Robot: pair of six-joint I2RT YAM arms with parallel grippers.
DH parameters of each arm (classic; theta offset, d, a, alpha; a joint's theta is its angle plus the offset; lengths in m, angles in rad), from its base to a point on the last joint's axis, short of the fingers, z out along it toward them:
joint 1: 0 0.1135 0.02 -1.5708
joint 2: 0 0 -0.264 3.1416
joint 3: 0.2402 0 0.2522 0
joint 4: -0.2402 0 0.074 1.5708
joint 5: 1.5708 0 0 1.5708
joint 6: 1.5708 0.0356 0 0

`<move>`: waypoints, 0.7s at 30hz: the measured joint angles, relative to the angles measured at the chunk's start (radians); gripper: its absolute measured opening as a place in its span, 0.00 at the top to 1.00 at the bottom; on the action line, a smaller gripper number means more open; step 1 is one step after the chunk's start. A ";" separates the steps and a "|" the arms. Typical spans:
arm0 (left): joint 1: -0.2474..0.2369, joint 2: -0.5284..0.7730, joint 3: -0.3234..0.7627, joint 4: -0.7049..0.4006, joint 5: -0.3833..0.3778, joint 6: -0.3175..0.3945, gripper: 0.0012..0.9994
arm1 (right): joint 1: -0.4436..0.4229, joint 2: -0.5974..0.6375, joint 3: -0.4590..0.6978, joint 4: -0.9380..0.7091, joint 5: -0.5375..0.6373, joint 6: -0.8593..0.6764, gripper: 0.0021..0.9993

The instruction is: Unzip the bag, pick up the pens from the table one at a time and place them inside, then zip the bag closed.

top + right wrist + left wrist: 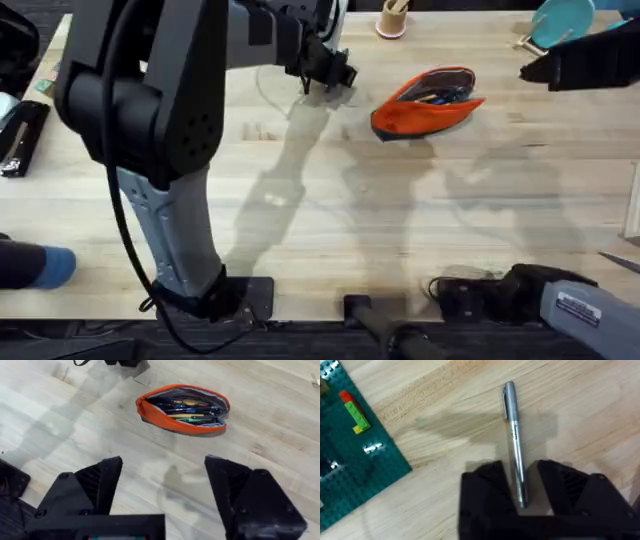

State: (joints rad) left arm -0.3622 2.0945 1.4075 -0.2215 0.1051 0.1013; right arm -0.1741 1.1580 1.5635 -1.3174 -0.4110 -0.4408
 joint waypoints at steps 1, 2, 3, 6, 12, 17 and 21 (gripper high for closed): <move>0.000 0.000 0.000 0.000 0.002 0.000 0.59 | 0.000 0.000 0.000 0.000 0.000 0.000 0.00; 0.000 0.000 0.000 0.000 0.003 -0.001 0.65 | 0.000 0.000 0.000 0.000 0.000 0.000 0.00; 0.000 0.000 0.000 0.000 0.004 0.000 0.70 | 0.000 0.000 0.000 0.000 0.000 0.000 0.00; 0.000 0.000 0.000 0.001 0.008 -0.001 0.88 | 0.000 0.000 0.000 0.000 0.000 0.000 0.00; 0.000 0.000 0.004 0.004 0.009 -0.001 0.96 | 0.000 0.000 0.000 0.000 0.000 0.000 0.00; 0.000 0.000 0.004 0.004 0.009 -0.001 0.96 | 0.000 0.000 0.000 0.000 0.000 0.000 0.00; 0.000 0.000 0.004 0.006 0.009 -0.001 0.96 | 0.000 0.000 0.000 0.000 0.000 0.000 0.00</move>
State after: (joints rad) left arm -0.3618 2.0945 1.4113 -0.2156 0.1139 0.1005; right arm -0.1741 1.1580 1.5635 -1.3174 -0.4110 -0.4408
